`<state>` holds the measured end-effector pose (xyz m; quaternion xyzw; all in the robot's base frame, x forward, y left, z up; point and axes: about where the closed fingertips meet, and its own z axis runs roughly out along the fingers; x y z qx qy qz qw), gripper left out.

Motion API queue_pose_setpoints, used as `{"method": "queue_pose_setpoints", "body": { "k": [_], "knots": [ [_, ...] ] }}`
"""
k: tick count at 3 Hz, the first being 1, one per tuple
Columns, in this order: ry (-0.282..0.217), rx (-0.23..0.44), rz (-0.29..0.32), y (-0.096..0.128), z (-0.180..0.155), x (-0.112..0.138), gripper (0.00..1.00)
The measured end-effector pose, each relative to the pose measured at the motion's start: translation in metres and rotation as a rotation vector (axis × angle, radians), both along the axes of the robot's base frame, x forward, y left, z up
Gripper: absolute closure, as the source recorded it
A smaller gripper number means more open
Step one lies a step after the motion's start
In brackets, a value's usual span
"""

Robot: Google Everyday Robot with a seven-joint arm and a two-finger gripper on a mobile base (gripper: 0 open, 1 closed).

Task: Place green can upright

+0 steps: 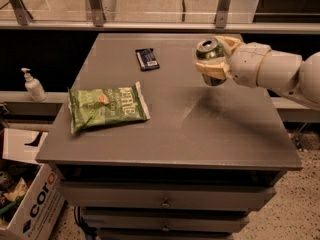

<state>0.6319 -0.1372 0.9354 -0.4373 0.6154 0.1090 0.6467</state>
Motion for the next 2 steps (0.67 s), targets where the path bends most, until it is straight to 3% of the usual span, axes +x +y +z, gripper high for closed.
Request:
{"method": "queue_pose_setpoints", "body": {
  "k": [1, 2],
  "knots": [
    [0.023, -0.006, -0.012, -0.006, -0.018, 0.001, 1.0],
    [0.068, 0.031, -0.031, -0.014, -0.031, 0.003, 1.0]
  ]
}}
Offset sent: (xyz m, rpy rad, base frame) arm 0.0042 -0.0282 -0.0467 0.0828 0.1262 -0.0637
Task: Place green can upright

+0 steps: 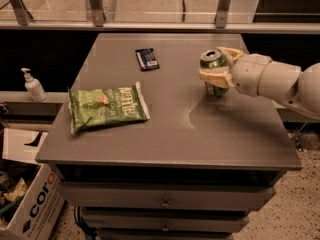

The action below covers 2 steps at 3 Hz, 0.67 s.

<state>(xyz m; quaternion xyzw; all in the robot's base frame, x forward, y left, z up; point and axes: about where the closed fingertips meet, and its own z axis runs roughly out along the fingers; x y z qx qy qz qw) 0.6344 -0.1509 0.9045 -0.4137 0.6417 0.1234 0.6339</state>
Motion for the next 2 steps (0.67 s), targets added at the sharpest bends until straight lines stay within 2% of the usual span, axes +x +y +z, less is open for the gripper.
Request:
{"method": "queue_pose_setpoints", "body": {
  "k": [2],
  "knots": [
    [0.087, 0.124, -0.049, -0.017, -0.007, 0.008, 1.0]
  ]
}}
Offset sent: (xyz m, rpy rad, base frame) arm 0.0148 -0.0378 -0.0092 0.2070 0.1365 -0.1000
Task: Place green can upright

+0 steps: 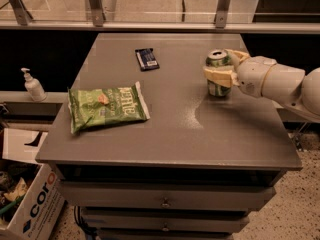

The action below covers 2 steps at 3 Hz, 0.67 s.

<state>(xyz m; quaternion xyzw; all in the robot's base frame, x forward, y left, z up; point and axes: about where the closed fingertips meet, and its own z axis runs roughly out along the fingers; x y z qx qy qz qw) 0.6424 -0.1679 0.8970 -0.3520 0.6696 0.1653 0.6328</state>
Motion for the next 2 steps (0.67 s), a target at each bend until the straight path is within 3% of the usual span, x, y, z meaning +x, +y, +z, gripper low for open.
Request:
{"method": "queue_pose_setpoints", "body": {
  "k": [1, 2],
  "knots": [
    [0.028, 0.031, -0.035, -0.0105, -0.0012, 0.0054, 0.82],
    [0.038, 0.049, -0.051, -0.0167, -0.0019, 0.008, 0.58]
  ]
}}
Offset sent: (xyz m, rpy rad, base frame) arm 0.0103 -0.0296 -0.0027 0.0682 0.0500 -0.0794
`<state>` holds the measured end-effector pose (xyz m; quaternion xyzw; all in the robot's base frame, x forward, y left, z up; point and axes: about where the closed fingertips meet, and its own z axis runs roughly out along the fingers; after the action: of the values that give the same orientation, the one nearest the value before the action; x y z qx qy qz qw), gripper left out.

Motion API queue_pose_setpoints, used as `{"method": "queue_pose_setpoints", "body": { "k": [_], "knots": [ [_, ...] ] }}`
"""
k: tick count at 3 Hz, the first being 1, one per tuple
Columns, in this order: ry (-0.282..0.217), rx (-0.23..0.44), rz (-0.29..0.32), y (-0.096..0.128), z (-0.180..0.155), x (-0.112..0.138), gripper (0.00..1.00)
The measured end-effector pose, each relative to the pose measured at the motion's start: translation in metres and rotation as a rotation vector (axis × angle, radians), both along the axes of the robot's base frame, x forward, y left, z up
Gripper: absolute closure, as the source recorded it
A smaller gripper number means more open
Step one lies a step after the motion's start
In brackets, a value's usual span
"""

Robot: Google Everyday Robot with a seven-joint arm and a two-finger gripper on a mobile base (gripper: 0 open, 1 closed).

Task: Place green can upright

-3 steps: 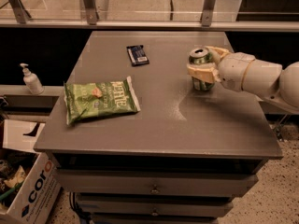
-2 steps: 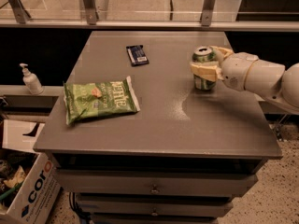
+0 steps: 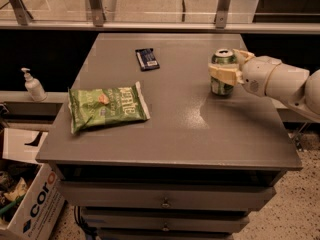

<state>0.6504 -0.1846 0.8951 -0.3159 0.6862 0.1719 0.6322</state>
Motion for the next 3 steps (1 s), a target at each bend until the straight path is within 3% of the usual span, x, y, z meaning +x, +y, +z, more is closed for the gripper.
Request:
{"method": "queue_pose_setpoints", "body": {
  "k": [2, 3],
  "knots": [
    [-0.002, 0.012, 0.002, -0.0022, 0.0012, -0.0002, 0.12],
    [-0.007, 0.023, 0.017, 0.002, 0.0059, -0.0043, 0.0]
  ]
}}
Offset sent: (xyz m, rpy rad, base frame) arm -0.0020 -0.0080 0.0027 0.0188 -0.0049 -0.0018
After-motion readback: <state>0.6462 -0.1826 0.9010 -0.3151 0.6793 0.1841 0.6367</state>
